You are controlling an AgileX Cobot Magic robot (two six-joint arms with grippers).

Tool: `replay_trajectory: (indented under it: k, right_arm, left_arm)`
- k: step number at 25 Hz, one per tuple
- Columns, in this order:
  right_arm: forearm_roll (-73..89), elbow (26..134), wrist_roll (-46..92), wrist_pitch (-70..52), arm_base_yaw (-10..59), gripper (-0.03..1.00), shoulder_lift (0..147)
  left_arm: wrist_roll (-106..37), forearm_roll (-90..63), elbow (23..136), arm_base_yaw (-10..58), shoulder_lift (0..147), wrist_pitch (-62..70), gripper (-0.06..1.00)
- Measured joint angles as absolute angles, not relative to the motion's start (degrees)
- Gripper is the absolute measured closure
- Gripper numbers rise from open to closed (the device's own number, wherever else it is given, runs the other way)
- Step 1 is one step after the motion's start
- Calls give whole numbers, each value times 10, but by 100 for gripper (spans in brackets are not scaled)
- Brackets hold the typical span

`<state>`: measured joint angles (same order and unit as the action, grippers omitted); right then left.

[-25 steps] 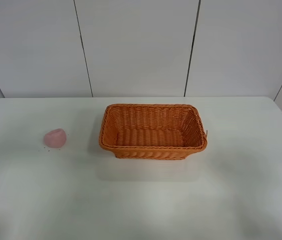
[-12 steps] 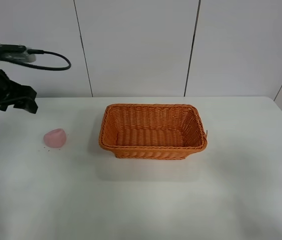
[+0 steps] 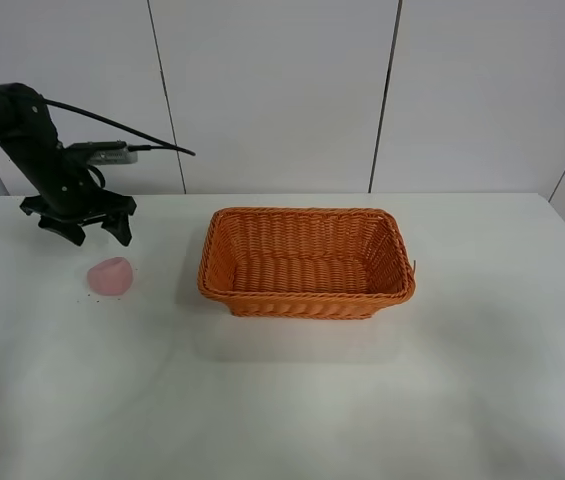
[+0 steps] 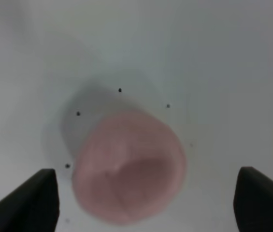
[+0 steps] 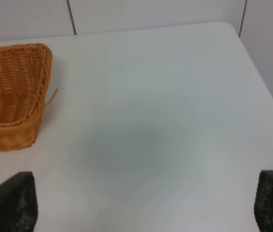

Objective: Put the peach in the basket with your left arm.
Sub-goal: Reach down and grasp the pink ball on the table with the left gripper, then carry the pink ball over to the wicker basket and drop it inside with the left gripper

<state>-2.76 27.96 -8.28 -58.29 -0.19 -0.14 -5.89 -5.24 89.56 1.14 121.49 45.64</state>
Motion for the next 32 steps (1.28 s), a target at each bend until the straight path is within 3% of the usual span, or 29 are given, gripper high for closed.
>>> replay_trajectory:
  k: [12, 14, 18, 20, 32]
  right_arm:
    - [-28, 280, -83, -583, -2, 27, -1]
    - [-28, 280, -83, -583, -2, 27, -1]
    - [-28, 280, -83, -583, -2, 27, -1]
    - [-28, 280, -83, -583, -2, 27, -1]
    - [-28, 280, -83, -583, -2, 27, -1]
  left_arm:
    - [-59, -44, 900, 11, 1288, 464, 11]
    - [-54, -44, 900, 11, 1288, 465, 20]
    - [-40, -39, 907, 11, 1287, 483, 67]
    - [-26, -25, 922, 11, 1279, 500, 79]
    - [0, -10, 1098, 13, 1206, 667, 82]
